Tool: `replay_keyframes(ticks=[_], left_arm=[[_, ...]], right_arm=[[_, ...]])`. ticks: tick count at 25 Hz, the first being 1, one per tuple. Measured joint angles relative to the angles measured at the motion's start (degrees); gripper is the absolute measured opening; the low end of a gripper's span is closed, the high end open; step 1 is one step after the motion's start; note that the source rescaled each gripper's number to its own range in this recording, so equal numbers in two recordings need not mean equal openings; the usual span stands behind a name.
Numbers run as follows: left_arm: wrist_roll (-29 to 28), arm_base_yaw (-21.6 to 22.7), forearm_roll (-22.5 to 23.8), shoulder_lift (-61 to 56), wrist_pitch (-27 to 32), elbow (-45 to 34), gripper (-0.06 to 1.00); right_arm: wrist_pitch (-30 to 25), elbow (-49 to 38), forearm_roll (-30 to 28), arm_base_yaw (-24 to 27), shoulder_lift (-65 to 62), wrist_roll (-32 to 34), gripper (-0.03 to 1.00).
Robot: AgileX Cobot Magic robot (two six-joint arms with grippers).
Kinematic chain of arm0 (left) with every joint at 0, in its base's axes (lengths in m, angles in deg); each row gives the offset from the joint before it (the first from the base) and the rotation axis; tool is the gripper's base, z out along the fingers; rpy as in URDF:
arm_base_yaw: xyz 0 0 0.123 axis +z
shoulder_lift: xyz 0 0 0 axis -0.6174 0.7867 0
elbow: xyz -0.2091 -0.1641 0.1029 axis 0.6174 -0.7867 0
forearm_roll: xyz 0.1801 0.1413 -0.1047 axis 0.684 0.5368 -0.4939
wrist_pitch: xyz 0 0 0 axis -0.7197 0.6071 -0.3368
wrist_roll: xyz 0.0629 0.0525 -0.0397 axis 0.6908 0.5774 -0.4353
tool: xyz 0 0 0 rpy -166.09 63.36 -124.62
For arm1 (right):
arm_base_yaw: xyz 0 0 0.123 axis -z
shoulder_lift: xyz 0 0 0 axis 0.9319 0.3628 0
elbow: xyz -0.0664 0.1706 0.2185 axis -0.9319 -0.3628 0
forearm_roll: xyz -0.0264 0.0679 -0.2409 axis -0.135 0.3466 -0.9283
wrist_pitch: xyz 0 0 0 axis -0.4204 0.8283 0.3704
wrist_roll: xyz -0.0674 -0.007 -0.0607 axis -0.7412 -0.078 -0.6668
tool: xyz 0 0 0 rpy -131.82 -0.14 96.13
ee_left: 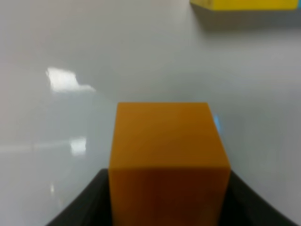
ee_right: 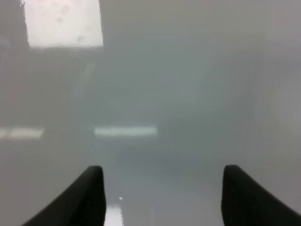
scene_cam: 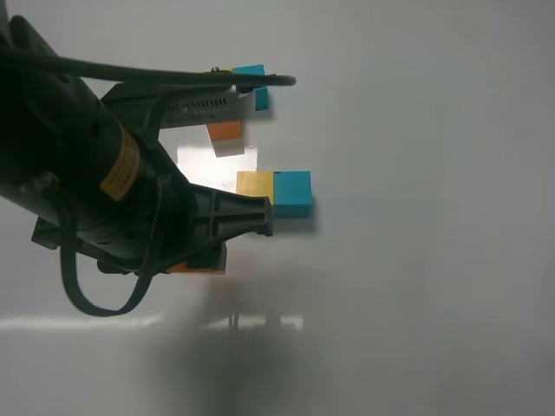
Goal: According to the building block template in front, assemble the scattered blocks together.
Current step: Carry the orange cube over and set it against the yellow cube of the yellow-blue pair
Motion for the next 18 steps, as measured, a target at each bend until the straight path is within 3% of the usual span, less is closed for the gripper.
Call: replay_keyframes(ticks=[8, 18], left_arm=[[-1.9, 0.3, 1.8, 2.1, -1.0, 0.0, 0.22], [1.8, 3.7, -1.9, 6.4, -1.7, 4.4, 0.22]], right_arm=[[0.0, 0.0, 0.0, 0.0, 0.0, 0.1, 0.39], [0.0, 0.0, 0.0, 0.0, 0.0, 0.0, 0.39]])
